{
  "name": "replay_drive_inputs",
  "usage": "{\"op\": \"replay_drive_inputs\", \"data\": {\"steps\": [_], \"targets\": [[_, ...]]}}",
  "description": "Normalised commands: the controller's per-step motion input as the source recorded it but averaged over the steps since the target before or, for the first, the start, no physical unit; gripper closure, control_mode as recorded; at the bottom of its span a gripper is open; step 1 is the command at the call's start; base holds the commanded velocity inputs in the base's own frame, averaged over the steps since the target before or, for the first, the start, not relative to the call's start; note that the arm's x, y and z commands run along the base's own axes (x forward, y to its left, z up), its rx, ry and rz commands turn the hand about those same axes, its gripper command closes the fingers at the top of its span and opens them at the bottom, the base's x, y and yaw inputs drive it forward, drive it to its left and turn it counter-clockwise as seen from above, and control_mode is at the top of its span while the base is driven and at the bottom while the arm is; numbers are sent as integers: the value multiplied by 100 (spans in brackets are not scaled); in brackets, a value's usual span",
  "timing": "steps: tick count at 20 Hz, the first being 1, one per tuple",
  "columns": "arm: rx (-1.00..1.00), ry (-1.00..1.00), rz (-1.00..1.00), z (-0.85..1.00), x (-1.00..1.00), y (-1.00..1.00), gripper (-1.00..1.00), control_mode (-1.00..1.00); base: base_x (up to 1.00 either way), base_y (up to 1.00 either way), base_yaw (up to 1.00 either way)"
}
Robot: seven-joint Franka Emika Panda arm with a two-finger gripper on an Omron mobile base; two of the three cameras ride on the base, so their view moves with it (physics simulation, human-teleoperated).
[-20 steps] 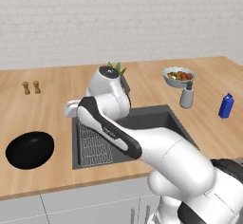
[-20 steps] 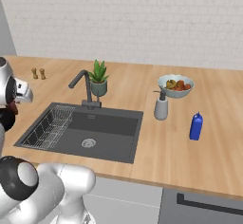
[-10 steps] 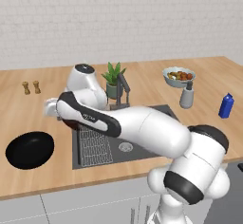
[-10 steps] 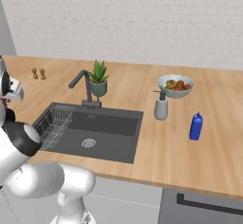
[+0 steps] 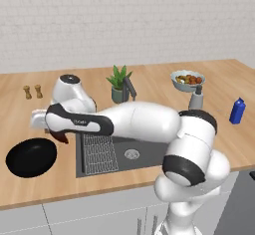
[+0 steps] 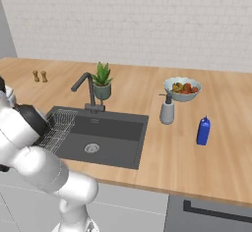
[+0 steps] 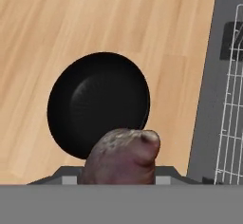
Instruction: Pick the potato from the sink and place it in the bowl. Then pick the bowl and place it in the microwave. Then close the microwave door and press the start button.
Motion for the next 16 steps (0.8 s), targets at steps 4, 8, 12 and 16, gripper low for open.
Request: {"op": "replay_drive_inputs", "data": {"steps": [4,8,12,16], "targets": [[-1,1,0,-15,10,59,100,-100,0,0,0],[-4,1,-1,-7,1,41,100,-100,0,0,0],[-10,0,-3,-17,0,18,100,-100,0,0,0],[-12,0,-4,-26,5,29,100,-100,0,0,0]]}}
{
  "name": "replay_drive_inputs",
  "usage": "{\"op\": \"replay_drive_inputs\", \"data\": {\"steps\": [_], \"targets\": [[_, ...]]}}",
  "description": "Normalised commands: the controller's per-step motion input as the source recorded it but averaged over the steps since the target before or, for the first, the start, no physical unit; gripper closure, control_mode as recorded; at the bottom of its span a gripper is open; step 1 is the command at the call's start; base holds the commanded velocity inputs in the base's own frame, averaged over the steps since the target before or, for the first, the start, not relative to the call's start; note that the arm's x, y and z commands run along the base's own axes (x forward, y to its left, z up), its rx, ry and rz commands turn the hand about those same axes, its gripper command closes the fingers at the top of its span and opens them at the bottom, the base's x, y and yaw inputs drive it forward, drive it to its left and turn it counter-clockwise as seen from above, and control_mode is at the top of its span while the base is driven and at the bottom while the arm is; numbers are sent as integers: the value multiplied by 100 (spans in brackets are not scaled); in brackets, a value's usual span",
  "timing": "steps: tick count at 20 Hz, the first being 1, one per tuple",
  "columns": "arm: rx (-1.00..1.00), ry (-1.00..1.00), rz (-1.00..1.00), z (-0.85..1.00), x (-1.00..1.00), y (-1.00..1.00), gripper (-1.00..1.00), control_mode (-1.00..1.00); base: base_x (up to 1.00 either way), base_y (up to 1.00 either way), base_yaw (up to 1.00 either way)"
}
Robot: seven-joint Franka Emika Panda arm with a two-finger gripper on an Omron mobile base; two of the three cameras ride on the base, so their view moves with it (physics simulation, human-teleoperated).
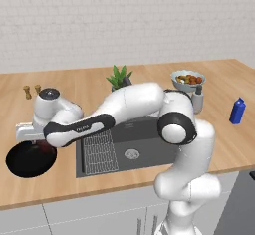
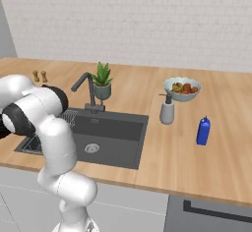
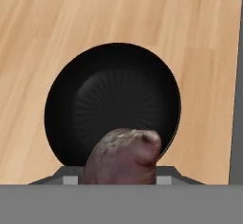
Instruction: Pick the potato from the sink and place it in the bowl. Then pick the bowl and place it in the microwave. Then close the microwave door and press the start button.
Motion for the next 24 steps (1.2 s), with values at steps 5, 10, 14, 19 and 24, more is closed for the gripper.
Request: {"op": "replay_drive_inputs", "data": {"steps": [5,10,14,19,24], "targets": [[-4,1,-2,-14,8,25,100,-100,0,0,0],[-3,7,-1,-10,11,27,100,-100,0,0,0],[-1,5,0,-2,14,2,100,-100,0,0,0],[0,0,0,-21,8,-10,100,-100,0,0,0],[0,0,0,-39,13,-4,100,-100,0,0,0]]}}
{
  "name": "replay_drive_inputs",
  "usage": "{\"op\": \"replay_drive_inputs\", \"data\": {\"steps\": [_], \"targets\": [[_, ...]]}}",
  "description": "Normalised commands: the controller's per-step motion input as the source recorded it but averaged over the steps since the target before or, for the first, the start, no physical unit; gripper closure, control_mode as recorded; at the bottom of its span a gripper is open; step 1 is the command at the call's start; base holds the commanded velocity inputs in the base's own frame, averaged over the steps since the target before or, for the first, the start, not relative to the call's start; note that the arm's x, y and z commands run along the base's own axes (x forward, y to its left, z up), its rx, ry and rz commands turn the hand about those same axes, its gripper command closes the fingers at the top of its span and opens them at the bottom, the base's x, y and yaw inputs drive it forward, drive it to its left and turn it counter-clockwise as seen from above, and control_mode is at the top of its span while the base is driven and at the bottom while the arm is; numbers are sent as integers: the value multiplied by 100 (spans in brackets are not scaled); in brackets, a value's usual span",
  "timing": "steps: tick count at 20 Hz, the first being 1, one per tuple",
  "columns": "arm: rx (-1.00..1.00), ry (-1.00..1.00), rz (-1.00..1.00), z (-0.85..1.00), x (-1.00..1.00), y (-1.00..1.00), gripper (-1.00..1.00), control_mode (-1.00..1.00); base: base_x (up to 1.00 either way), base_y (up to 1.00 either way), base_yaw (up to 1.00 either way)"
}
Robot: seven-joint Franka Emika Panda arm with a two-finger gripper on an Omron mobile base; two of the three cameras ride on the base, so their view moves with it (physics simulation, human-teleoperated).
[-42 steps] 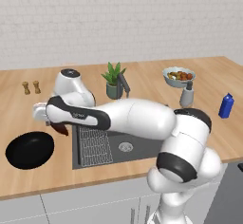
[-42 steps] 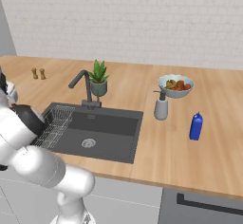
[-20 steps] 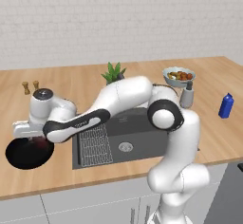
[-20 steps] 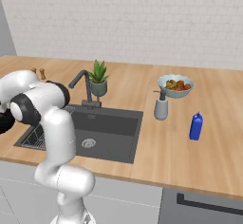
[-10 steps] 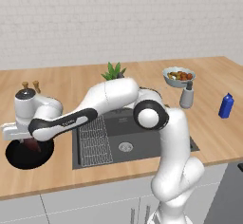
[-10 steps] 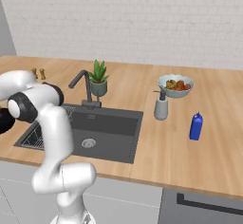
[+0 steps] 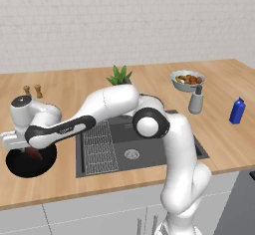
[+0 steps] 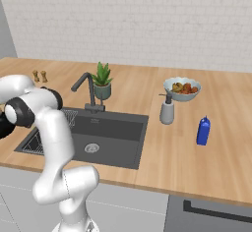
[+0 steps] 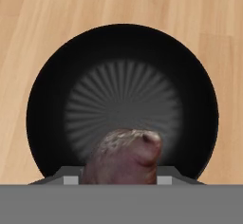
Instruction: Pick the potato from the sink and place it in the bowl. Then pick the bowl and place it in the microwave. Then close the microwave door and press the start button.
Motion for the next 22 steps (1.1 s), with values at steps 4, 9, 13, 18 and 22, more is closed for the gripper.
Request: {"op": "replay_drive_inputs", "data": {"steps": [4,9,13,18,22], "targets": [[0,0,0,-34,27,0,100,-100,0,0,0],[0,0,0,-34,30,0,100,-100,0,0,0],[0,0,0,-36,27,0,100,-100,0,0,0],[0,3,0,-31,28,8,-100,-100,0,0,0],[0,1,0,-5,7,1,-100,-100,0,0,0]]}}
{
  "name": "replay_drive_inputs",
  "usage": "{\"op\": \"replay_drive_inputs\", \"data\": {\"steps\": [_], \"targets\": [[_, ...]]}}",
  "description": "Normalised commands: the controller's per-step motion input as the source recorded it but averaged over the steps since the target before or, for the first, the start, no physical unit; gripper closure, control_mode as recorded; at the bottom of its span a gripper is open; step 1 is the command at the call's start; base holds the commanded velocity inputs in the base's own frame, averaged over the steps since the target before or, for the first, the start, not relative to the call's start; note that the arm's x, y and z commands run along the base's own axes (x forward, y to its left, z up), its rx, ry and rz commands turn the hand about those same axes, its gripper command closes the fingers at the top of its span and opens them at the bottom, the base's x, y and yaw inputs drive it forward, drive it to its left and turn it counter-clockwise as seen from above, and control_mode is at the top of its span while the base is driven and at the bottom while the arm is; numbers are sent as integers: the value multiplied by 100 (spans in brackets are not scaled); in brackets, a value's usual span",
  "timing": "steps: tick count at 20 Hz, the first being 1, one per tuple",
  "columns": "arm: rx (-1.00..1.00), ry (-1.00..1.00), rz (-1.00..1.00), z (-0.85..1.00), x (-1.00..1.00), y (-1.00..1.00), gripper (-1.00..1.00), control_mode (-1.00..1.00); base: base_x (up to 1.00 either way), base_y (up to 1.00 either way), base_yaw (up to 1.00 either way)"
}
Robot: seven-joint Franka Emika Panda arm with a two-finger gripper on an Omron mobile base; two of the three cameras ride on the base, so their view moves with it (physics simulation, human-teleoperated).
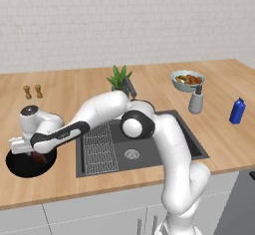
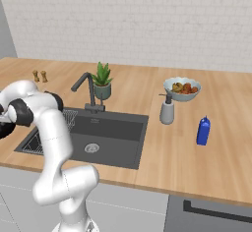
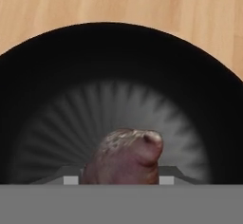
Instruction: Pick the potato from the sink and place it in the bowl. Then pick the bowl and place it in the microwave. Then close the microwave door and press the start button.
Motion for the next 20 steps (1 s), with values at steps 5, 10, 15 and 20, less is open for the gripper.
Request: {"op": "replay_drive_inputs", "data": {"steps": [5,10,15,20], "targets": [[0,0,0,0,2,0,-100,-100,0,0,0],[0,0,0,22,0,-2,-100,-100,0,0,0],[0,0,-1,39,-1,-23,-100,-100,0,0,0],[0,0,-3,7,0,-43,-100,-100,0,0,0]]}}
